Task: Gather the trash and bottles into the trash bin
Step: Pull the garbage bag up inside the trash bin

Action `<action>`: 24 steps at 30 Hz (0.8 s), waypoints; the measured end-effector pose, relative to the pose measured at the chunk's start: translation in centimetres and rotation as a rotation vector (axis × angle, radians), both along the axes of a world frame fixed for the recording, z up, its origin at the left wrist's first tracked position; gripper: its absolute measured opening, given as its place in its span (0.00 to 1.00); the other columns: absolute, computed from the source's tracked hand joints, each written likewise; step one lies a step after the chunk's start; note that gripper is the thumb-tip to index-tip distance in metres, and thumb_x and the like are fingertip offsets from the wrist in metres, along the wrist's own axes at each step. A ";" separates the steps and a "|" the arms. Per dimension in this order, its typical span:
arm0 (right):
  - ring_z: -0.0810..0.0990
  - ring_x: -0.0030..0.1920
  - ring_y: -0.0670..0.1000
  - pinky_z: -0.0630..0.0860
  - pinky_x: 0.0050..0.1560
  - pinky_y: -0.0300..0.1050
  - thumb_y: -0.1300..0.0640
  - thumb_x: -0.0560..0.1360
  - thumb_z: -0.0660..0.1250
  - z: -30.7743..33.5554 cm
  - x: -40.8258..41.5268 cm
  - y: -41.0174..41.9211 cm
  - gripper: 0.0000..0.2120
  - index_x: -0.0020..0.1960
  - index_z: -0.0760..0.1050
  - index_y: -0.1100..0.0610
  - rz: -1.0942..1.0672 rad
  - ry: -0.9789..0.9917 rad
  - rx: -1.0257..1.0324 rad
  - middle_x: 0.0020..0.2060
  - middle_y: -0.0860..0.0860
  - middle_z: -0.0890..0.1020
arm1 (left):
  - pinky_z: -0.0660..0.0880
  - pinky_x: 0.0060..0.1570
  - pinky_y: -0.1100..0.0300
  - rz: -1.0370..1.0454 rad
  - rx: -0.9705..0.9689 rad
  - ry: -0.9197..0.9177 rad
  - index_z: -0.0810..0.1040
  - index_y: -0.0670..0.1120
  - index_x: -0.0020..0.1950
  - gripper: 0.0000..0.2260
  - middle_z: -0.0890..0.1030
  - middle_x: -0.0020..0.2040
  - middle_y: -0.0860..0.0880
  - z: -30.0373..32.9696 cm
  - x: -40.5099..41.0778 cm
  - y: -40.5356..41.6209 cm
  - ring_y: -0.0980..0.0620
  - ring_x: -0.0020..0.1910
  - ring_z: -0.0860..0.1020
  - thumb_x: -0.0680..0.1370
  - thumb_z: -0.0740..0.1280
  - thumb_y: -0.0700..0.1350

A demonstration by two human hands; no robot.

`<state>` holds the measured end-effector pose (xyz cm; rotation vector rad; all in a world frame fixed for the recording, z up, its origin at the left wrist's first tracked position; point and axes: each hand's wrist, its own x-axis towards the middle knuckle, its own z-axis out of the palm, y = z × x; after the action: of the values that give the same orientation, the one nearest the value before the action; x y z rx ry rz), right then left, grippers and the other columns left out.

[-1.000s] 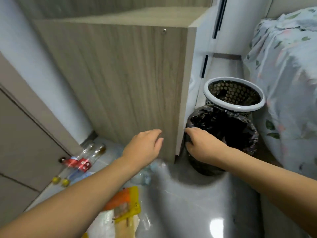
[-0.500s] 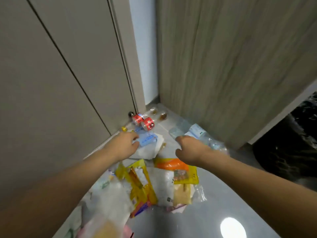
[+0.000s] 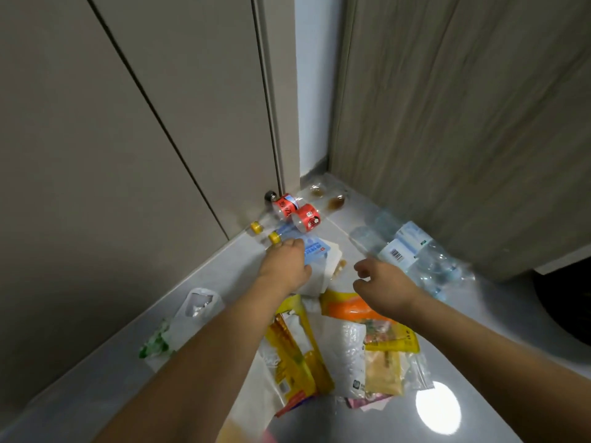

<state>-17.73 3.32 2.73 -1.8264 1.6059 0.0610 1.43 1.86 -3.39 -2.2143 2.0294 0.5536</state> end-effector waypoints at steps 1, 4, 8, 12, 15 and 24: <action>0.73 0.65 0.53 0.69 0.63 0.43 0.57 0.78 0.60 -0.3 0.0 -0.2 0.21 0.70 0.69 0.57 -0.017 -0.009 0.000 0.66 0.53 0.75 | 0.71 0.61 0.52 -0.043 0.015 -0.074 0.66 0.43 0.70 0.24 0.73 0.66 0.42 -0.8 -0.2 -0.6 0.43 0.65 0.72 0.77 0.63 0.51; 0.75 0.62 0.54 0.72 0.61 0.45 0.58 0.77 0.61 -1.1 0.4 -0.9 0.19 0.68 0.71 0.58 -0.081 -0.057 0.004 0.64 0.54 0.77 | 0.73 0.58 0.52 -0.106 0.010 -0.186 0.72 0.44 0.66 0.15 0.77 0.62 0.43 -1.8 0.1 -1.4 0.43 0.61 0.75 0.80 0.59 0.45; 0.79 0.51 0.56 0.77 0.53 0.49 0.62 0.76 0.61 -2.6 2.1 -1.9 0.17 0.64 0.74 0.60 -0.217 -0.236 0.103 0.55 0.57 0.80 | 0.75 0.43 0.52 0.126 -0.220 0.094 0.78 0.45 0.57 0.10 0.83 0.47 0.42 0.2 3.0 1.7 0.40 0.46 0.81 0.81 0.58 0.43; 0.75 0.60 0.57 0.71 0.59 0.46 0.60 0.76 0.62 -4.6 4.9 -3.5 0.20 0.67 0.72 0.60 -0.199 -0.225 0.063 0.61 0.56 0.77 | 0.66 0.29 0.59 0.464 -0.559 0.340 0.77 0.47 0.44 0.07 0.76 0.31 0.50 2.8 6.9 8.0 0.51 0.30 0.74 0.81 0.61 0.43; 0.71 0.65 0.59 0.71 0.62 0.49 0.52 0.74 0.66 -6.2 7.4 -4.4 0.26 0.71 0.67 0.56 -0.054 -0.112 0.017 0.67 0.57 0.72 | 0.64 0.32 0.56 0.603 -0.569 0.376 0.70 0.48 0.38 0.11 0.71 0.29 0.52 2.9 8.6 9.6 0.48 0.32 0.72 0.81 0.58 0.45; 0.66 0.67 0.59 0.64 0.65 0.52 0.47 0.71 0.68 -9.4 9.7 -3.6 0.36 0.73 0.58 0.54 0.407 0.393 -0.164 0.68 0.55 0.66 | 0.72 0.37 0.52 0.624 -0.565 0.380 0.77 0.45 0.47 0.10 0.80 0.37 0.49 3.0 8.7 8.5 0.48 0.37 0.77 0.81 0.57 0.45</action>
<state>-8.06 -0.32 -6.64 -2.3589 1.4946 0.5120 10.10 10.32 -0.39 -3.3551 1.7599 0.5163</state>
